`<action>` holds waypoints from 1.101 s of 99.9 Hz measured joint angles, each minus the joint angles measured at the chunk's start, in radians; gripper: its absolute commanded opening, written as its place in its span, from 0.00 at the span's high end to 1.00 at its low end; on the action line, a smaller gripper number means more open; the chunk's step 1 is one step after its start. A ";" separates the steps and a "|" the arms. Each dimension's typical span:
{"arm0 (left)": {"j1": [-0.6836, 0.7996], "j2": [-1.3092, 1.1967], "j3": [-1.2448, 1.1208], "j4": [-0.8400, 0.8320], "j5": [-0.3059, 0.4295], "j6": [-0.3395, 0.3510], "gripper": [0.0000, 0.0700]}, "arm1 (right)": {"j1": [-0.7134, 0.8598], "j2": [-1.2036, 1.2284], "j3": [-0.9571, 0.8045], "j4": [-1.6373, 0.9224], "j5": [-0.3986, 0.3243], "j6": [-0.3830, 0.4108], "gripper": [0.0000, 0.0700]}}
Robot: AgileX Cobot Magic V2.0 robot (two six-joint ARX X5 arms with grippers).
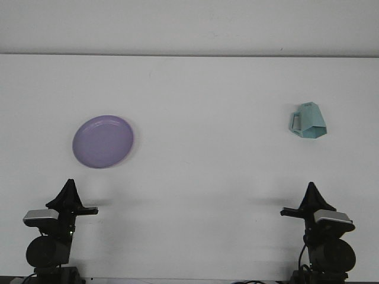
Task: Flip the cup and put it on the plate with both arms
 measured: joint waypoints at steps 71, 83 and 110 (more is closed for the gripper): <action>0.000 0.000 0.000 0.000 0.000 -0.012 0.98 | -0.172 0.915 0.264 0.480 0.000 -0.449 0.32; 0.000 0.000 0.000 0.000 0.000 -0.012 0.98 | -0.244 1.098 0.264 0.652 -0.087 -0.478 0.32; 0.000 0.000 0.000 0.000 0.000 -0.014 0.98 | -0.358 1.474 0.337 0.919 -0.198 -0.506 0.32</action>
